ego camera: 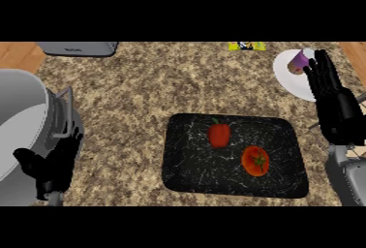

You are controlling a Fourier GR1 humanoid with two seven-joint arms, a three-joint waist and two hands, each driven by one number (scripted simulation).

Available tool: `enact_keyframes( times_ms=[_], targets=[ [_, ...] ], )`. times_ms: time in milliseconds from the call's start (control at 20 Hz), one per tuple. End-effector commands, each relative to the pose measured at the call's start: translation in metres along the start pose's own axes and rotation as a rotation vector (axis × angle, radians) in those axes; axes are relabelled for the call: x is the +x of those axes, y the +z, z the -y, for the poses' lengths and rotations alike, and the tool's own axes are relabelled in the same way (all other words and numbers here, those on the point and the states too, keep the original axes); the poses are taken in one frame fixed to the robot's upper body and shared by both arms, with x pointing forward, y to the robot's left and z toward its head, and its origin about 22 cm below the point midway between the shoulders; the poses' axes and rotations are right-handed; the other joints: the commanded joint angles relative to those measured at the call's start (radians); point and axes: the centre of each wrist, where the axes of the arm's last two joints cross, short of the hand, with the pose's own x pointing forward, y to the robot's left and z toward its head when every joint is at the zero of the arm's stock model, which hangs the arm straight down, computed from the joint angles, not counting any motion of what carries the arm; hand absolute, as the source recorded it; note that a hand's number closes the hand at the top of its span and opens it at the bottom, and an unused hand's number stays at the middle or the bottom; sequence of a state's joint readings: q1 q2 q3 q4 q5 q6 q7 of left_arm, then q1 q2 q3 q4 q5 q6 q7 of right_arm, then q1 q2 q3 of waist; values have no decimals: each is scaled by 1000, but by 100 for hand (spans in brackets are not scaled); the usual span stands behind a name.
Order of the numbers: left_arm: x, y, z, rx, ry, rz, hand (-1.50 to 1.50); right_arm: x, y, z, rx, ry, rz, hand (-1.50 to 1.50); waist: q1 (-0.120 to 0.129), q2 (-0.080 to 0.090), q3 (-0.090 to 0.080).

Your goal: Pick the tomato from the tray and place it in the tiered shelf

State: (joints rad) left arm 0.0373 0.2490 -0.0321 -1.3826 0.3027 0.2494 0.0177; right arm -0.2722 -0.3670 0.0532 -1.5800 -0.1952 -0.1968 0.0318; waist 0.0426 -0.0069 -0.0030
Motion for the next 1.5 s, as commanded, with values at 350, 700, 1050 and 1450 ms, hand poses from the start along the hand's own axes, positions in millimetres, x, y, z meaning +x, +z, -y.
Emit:
enact_keyframes(
  times_ms=[350,700,1050,1450],
  targets=[
    [50,-15,49,-265,-157,272,0,-39,13,-70,263,-834,-86,150,-39,52,53],
    [60,-16,85,-358,-245,302,0,-115,30,28,-92,-76,131,-150,-33,19,8],
    [59,-20,87,-363,-262,313,0,-121,18,76,195,-244,206,-150,-32,12,5],
    [66,-21,87,-350,-271,284,0,-73,14,85,453,82,193,-150,-52,3,2]
  ],
)
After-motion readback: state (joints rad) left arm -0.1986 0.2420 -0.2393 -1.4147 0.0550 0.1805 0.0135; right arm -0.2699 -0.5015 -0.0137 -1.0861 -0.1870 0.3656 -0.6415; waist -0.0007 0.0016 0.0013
